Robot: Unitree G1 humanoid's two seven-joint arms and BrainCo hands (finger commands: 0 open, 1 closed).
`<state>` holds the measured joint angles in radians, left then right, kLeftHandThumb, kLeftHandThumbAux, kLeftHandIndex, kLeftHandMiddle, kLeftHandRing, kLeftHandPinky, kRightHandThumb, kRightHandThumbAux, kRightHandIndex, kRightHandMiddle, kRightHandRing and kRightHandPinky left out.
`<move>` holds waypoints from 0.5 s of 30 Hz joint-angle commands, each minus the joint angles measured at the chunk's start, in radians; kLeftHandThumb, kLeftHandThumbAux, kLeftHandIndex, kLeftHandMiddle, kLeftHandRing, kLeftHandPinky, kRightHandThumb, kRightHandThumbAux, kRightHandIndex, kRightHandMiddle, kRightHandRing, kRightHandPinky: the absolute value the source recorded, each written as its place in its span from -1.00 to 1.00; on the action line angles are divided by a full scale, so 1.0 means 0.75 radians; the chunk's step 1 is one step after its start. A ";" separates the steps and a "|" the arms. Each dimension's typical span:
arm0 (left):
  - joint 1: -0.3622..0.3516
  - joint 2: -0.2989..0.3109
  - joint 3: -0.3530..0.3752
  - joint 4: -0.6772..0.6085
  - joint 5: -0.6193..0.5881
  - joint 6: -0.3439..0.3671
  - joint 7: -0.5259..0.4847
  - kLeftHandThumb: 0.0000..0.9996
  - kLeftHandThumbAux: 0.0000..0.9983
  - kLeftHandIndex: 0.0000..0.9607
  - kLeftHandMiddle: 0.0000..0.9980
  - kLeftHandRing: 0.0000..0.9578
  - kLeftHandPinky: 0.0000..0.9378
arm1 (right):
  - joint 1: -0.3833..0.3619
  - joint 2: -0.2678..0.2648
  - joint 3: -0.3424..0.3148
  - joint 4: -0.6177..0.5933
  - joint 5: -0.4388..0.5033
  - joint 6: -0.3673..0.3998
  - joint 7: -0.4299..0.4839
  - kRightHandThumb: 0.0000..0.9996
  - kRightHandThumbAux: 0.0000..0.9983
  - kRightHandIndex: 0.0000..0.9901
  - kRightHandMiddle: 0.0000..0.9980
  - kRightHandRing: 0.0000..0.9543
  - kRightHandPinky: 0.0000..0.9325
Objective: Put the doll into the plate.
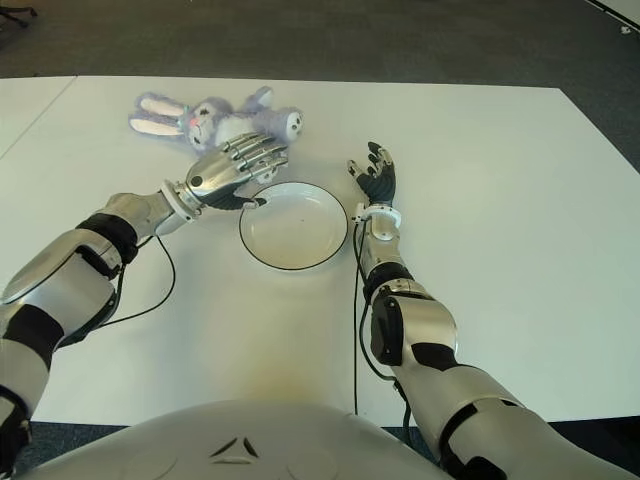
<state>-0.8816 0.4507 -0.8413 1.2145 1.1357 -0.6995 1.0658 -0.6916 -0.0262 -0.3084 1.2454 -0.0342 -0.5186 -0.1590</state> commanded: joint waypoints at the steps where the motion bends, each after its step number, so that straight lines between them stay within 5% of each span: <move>1: -0.001 -0.057 0.023 0.109 -0.060 0.012 -0.126 -0.63 0.23 -1.00 -1.00 -1.00 -1.00 | 0.206 0.040 -0.022 0.155 0.027 0.232 -0.006 -0.21 0.79 -0.62 -0.75 -0.85 -0.87; 15: 0.021 -0.118 0.081 0.158 -0.194 0.022 -0.319 -0.49 0.22 -1.00 -1.00 -0.98 -1.00 | 0.210 0.039 -0.011 0.155 0.014 0.230 -0.023 -0.23 0.78 -0.62 -0.75 -0.84 -0.89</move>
<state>-0.8833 0.3730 -0.7941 1.3069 1.0130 -0.6937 0.8843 -0.6913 -0.0264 -0.3074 1.2454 -0.0343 -0.5184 -0.1605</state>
